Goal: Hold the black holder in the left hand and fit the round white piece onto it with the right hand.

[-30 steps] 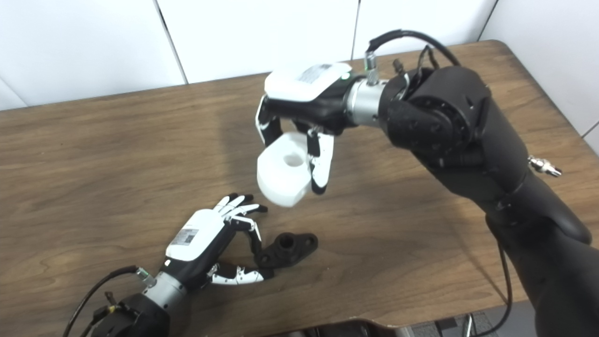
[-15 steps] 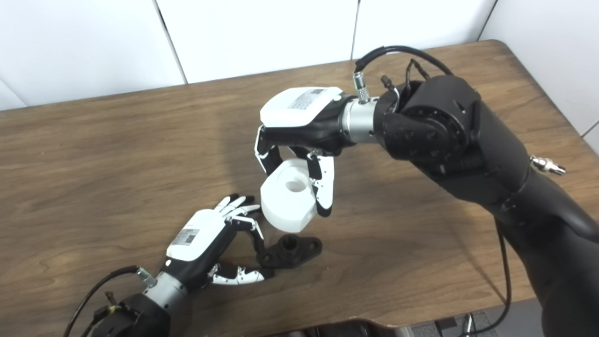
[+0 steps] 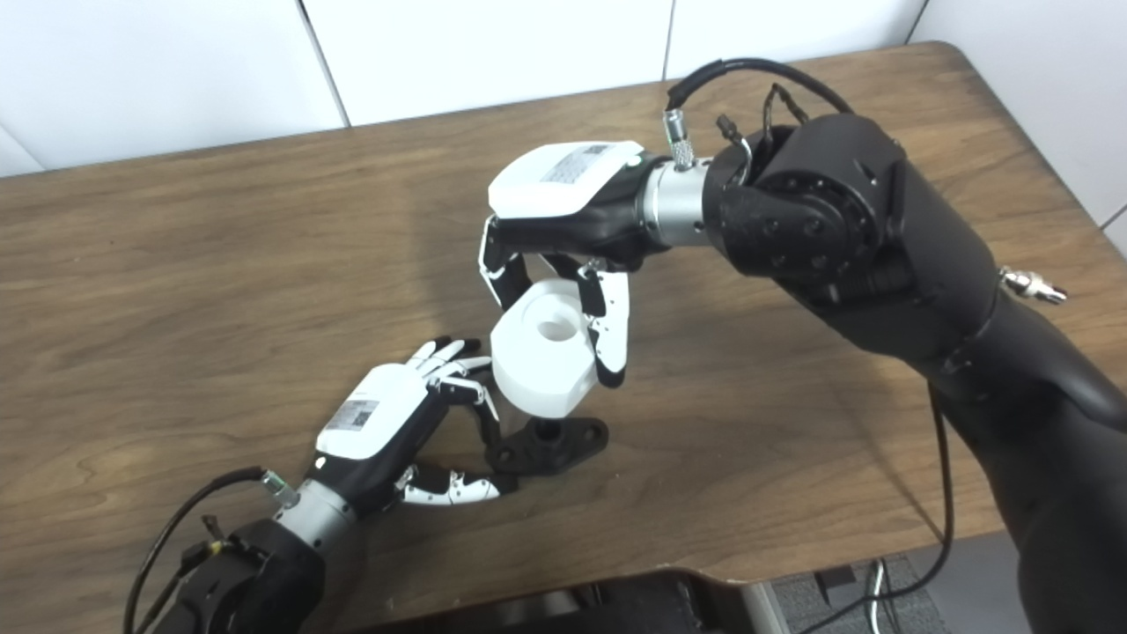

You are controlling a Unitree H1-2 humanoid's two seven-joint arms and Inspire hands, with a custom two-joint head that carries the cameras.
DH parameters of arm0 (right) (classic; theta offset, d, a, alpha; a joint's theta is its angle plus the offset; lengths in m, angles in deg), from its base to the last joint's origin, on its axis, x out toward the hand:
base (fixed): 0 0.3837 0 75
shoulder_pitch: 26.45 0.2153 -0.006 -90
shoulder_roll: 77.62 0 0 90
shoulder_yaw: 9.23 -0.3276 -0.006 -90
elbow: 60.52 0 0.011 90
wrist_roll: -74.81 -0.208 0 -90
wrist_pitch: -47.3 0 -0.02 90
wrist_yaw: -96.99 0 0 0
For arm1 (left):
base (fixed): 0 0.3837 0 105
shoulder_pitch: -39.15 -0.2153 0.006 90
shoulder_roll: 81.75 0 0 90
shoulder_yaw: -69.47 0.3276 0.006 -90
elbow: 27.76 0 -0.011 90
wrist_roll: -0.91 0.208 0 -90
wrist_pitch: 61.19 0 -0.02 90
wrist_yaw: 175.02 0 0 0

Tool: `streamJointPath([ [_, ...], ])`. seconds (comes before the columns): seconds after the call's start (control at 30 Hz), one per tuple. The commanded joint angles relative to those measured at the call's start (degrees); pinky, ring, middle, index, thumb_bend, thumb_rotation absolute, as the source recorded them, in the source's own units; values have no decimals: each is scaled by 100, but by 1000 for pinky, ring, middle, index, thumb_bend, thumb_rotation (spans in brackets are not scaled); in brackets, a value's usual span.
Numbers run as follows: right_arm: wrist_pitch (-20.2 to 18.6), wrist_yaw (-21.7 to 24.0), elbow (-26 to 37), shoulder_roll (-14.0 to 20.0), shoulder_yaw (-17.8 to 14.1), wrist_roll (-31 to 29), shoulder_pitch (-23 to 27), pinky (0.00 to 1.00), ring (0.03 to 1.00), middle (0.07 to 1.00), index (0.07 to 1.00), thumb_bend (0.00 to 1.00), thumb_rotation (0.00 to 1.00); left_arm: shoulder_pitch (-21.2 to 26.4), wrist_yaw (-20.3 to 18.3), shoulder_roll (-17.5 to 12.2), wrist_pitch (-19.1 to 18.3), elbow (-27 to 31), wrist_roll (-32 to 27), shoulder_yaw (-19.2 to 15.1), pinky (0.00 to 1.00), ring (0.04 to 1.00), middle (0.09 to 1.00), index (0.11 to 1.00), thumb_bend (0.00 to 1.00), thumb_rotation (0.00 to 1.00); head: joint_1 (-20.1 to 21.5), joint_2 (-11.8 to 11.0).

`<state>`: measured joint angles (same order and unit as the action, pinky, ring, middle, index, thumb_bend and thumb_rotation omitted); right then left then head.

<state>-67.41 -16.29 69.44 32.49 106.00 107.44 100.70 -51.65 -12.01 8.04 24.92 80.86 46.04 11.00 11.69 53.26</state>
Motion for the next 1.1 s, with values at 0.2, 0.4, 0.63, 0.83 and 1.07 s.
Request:
streamJointPath([
  [0.2,-221,599,223,103,23,-48,180,940,720,492,480,531,4,-66,-380,-18,-73,-61,115,133,1000,950,831,487,518,58,60,75],
  [0.4,-221,601,228,124,111,-106,136,948,707,492,481,531,4,-53,-436,-25,-116,-36,123,129,1000,951,832,488,516,59,61,75],
  [0.63,-222,604,275,130,189,-144,88,959,721,492,481,531,4,-43,-493,-9,-133,-3,147,108,1000,949,831,488,516,59,81,119],
  [0.83,-222,603,306,194,340,-285,95,983,683,534,457,525,2,-47,-546,11,-161,40,168,94,1000,949,832,487,516,59,96,154],
  [1.07,-222,603,344,213,417,-336,23,982,698,531,459,526,1,-46,-546,19,-167,45,172,88,1000,946,830,488,517,58,96,154],
])
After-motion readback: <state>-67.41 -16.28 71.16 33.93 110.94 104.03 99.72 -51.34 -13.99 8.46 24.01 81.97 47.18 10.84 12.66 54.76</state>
